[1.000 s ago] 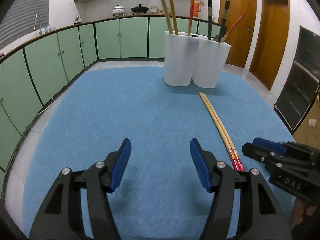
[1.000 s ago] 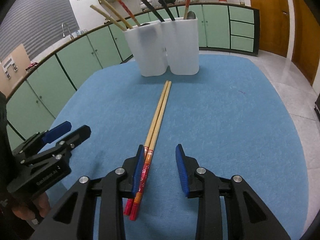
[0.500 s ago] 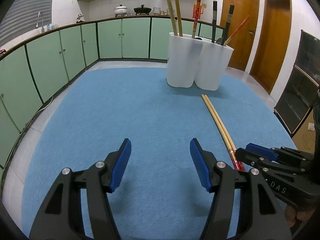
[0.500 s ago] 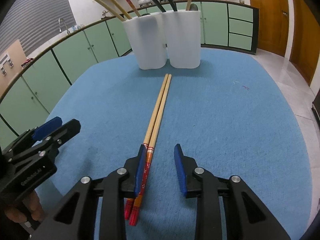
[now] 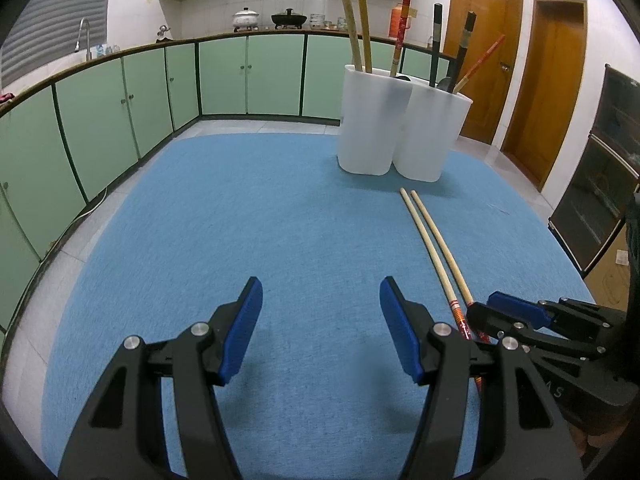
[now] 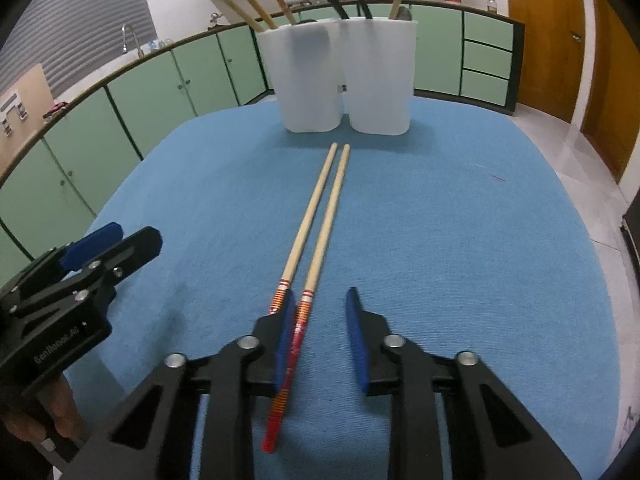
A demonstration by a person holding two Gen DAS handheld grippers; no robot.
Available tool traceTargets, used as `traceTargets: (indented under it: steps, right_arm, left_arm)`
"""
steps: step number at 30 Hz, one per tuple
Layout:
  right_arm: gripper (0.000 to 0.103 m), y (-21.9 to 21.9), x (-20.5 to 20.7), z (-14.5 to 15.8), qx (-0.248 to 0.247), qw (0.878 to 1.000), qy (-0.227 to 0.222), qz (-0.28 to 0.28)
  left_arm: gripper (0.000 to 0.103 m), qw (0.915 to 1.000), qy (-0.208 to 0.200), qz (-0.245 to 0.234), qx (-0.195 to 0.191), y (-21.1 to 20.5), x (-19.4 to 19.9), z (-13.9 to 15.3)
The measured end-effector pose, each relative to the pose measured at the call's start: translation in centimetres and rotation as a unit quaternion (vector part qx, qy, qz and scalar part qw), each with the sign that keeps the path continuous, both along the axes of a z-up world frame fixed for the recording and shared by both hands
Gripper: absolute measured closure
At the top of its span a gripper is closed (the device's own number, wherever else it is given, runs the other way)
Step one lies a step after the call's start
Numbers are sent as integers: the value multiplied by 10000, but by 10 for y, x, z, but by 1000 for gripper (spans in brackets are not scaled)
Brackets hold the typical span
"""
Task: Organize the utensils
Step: 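Grasp a red-patterned chopstick with the right tool while the left grasps the other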
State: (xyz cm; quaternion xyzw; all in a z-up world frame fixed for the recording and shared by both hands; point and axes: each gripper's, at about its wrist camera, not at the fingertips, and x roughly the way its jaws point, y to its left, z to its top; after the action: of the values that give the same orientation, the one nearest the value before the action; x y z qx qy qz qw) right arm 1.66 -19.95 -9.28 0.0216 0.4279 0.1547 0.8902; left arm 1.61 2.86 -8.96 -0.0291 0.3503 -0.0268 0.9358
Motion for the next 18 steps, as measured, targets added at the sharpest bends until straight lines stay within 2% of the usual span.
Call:
traceTargets:
  steps: [3, 11, 18]
  right_arm:
    - [96, 0, 0, 0, -41, 10000, -5, -21]
    - [98, -27, -6, 0, 159, 9990, 38, -422]
    - [98, -70, -19, -1, 141, 9947, 46, -1022]
  left_arm:
    - [44, 10000, -1, 2, 14, 0, 0, 0]
    - [44, 9999, -1, -97, 97, -11, -1, 1]
    - [44, 9990, 59, -447, 0, -43, -2, 0]
